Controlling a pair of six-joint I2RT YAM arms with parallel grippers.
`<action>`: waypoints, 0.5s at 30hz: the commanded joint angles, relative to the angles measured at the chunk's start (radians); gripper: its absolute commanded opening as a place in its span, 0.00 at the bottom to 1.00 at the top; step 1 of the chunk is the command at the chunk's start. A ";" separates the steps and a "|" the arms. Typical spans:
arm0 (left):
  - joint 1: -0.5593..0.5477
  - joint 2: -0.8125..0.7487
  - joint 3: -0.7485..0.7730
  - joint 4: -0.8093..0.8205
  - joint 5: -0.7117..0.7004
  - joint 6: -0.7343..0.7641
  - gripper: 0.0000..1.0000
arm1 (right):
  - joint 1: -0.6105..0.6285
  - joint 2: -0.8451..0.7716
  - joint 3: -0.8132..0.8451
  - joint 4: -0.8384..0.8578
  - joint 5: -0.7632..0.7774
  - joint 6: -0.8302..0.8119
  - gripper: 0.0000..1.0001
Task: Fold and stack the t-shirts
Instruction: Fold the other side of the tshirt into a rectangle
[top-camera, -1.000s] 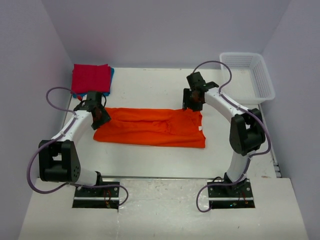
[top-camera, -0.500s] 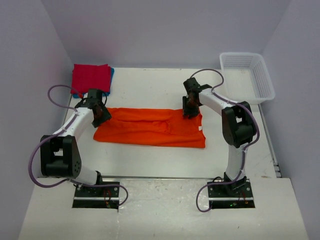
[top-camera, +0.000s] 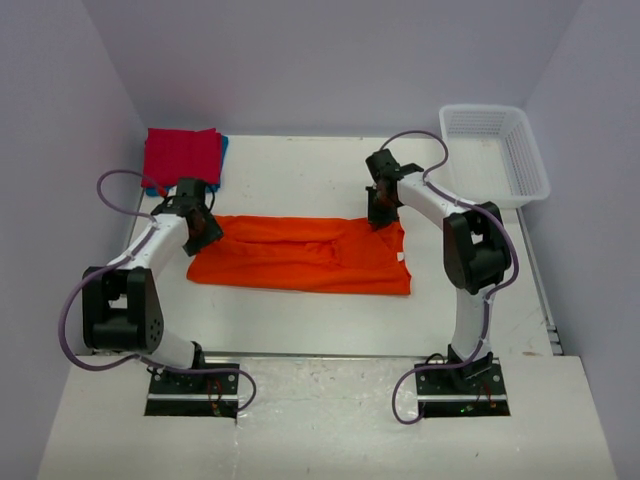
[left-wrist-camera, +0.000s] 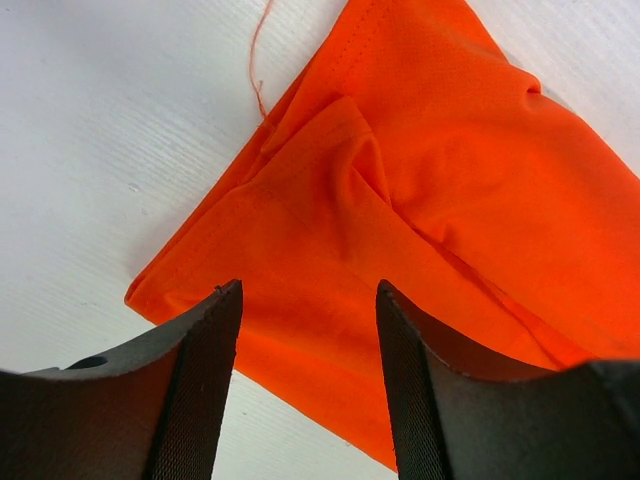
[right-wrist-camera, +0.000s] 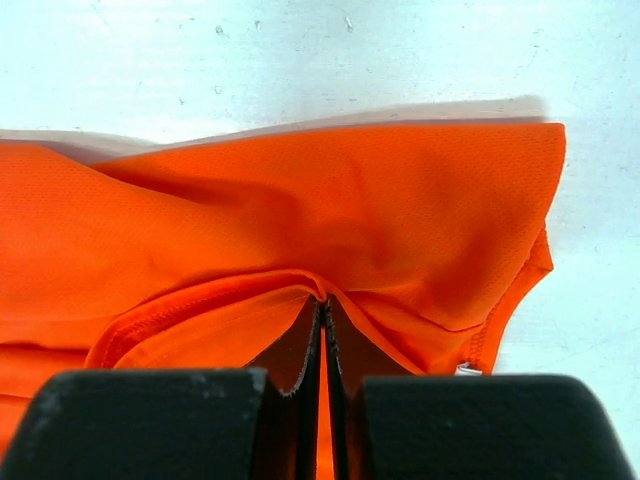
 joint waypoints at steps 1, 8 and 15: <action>0.006 0.016 0.026 0.019 -0.037 0.022 0.58 | -0.006 -0.017 0.032 -0.021 0.054 0.004 0.00; 0.012 0.072 0.043 0.017 -0.032 0.037 0.59 | -0.005 -0.055 0.049 -0.034 0.080 0.012 0.00; 0.032 0.139 0.061 0.017 -0.031 0.030 0.53 | -0.005 -0.065 0.046 -0.034 0.060 0.001 0.00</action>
